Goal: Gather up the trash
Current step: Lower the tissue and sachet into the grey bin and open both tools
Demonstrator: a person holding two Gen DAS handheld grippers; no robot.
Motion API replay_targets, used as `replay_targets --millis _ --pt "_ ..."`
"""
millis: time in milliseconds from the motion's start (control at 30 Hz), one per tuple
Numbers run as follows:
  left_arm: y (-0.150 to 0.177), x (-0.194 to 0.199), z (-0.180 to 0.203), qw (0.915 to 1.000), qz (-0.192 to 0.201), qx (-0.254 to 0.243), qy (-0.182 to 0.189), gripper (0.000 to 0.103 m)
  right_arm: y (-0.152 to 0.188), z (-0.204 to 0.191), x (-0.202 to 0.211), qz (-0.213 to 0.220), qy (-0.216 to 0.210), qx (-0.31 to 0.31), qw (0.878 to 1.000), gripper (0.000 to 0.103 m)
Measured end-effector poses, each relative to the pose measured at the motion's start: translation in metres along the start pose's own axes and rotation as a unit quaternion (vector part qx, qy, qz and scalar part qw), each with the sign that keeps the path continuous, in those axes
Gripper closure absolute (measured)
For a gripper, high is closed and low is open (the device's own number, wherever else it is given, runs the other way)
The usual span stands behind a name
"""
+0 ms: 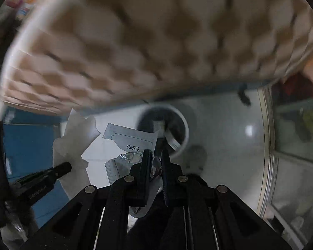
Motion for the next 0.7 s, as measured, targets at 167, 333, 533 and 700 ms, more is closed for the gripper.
replay_targets --millis 167,333,533,700 --pt "-0.01 -0.143 -0.011 0.998 -0.056 0.025 0.012 0.1 0.035 0.041 -0.134 -0.044 0.016 -0.023 0.999 0.093" --pt "-0.02 -0.248 -0.014 0.9956 -0.09 0.019 0.013 0.099 0.052 0.073 -0.259 -0.066 0.021 -0.05 0.996 0.093" --pt "-0.017 -0.297 -0.014 0.9931 -0.112 0.024 0.024 0.09 0.059 0.081 -0.339 -0.083 0.018 -0.05 0.995 0.092" --pt "-0.022 -0.281 -0.032 0.9961 -0.082 0.026 0.02 0.004 0.065 0.085 -0.367 -0.103 0.017 -0.059 0.993 0.089"
Point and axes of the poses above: each gripper's, at about its wrist camera, not at the fingertips, and x roughly against the way its jaws point, z to its right, y to its underside, the point moved 7 cm from there along -x, roughly the way its jaws point, and after that the axes turned 11 degrees about z, right-handed, at the moved point
